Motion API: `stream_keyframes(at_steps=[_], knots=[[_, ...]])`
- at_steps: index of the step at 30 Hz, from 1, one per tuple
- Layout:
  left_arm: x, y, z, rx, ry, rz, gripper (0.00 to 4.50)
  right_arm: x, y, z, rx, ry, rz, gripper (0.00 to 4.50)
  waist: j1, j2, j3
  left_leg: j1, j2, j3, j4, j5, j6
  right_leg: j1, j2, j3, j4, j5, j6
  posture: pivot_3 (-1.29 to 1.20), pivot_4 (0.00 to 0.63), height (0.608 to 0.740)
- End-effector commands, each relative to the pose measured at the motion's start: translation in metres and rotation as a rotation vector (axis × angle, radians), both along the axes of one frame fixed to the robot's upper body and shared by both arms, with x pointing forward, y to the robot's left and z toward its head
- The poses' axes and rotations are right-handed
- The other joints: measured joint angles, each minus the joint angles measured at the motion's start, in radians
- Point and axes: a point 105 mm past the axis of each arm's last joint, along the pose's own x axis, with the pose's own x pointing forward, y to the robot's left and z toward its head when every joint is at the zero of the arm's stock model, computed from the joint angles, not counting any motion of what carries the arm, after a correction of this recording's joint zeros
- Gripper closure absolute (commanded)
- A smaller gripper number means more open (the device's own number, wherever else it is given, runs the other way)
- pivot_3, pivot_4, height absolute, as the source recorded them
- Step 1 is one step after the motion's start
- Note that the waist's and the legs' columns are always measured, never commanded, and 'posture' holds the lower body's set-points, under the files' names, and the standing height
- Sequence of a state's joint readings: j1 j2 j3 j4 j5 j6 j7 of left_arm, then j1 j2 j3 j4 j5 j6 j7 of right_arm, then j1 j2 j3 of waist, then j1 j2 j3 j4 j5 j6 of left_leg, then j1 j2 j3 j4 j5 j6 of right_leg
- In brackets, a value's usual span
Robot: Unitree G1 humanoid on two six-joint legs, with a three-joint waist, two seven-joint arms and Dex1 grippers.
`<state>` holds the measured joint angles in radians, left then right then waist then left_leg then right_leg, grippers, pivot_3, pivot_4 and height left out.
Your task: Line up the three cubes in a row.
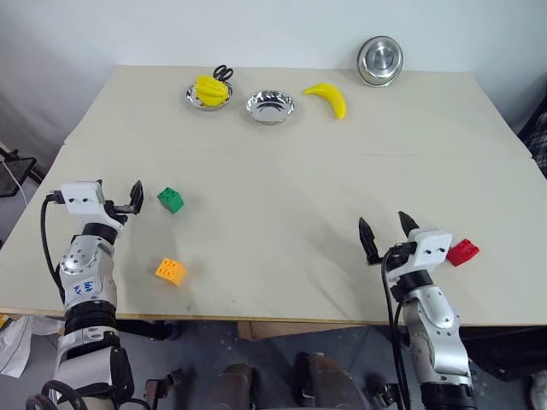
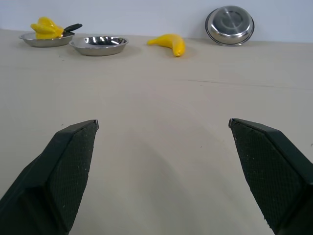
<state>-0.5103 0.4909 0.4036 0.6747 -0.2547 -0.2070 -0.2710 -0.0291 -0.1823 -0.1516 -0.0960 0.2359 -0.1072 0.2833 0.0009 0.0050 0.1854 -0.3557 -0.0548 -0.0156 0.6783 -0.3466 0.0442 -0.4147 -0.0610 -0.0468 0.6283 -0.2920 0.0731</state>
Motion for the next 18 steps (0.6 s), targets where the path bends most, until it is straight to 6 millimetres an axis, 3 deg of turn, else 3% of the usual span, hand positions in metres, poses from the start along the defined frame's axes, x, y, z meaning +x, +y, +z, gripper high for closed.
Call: stream_keyframes(at_steps=[1, 6, 10, 14, 18], knots=[[-0.006, 0.002, 0.016, 0.017, -0.069, -0.003, 0.05, -0.002, 0.000, 0.013, 0.001, -0.061, 0.018, 0.00, 0.000, 0.000, 0.000, 0.000, 0.000, 0.000, 0.000, 0.000, 0.000, 0.000, 0.000, 0.000, 0.000, 0.000, 0.000, 0.00, 0.150, 0.740], [-0.023, -0.010, 0.026, 0.066, -0.115, -0.138, 0.05, -0.009, 0.011, 0.036, 0.013, -0.163, 0.155, 0.00, -0.003, 0.000, 0.000, 0.000, 0.000, 0.000, 0.000, 0.000, 0.000, 0.000, 0.000, 0.000, 0.000, 0.000, 0.000, 0.00, 0.150, 0.740], [-0.067, -0.035, 0.035, 0.217, -0.078, -0.502, 0.05, -0.034, 0.015, 0.052, -0.107, -0.130, 0.493, 0.00, -0.006, 0.001, 0.001, -0.001, 0.000, 0.001, 0.000, -0.001, 0.001, 0.000, 0.000, 0.000, -0.001, 0.000, 0.000, 0.00, 0.150, 0.740], [-0.090, -0.038, 0.040, 0.244, 0.027, -0.658, 0.05, -0.053, -0.015, 0.062, -0.226, -0.059, 0.583, 0.00, 0.008, 0.001, 0.001, 0.000, 0.001, -0.002, 0.000, -0.002, 0.003, 0.004, 0.000, 0.000, -0.008, 0.000, 0.000, 0.00, 0.150, 0.740], [-0.112, -0.065, 0.036, 0.309, 0.083, -0.886, 0.05, -0.070, -0.058, 0.069, -0.233, 0.050, 0.556, 0.00, 0.026, 0.002, 0.001, 0.000, 0.001, -0.002, 0.001, -0.002, 0.004, 0.006, -0.001, 0.001, -0.010, -0.001, -0.001, 0.00, 0.150, 0.740]])
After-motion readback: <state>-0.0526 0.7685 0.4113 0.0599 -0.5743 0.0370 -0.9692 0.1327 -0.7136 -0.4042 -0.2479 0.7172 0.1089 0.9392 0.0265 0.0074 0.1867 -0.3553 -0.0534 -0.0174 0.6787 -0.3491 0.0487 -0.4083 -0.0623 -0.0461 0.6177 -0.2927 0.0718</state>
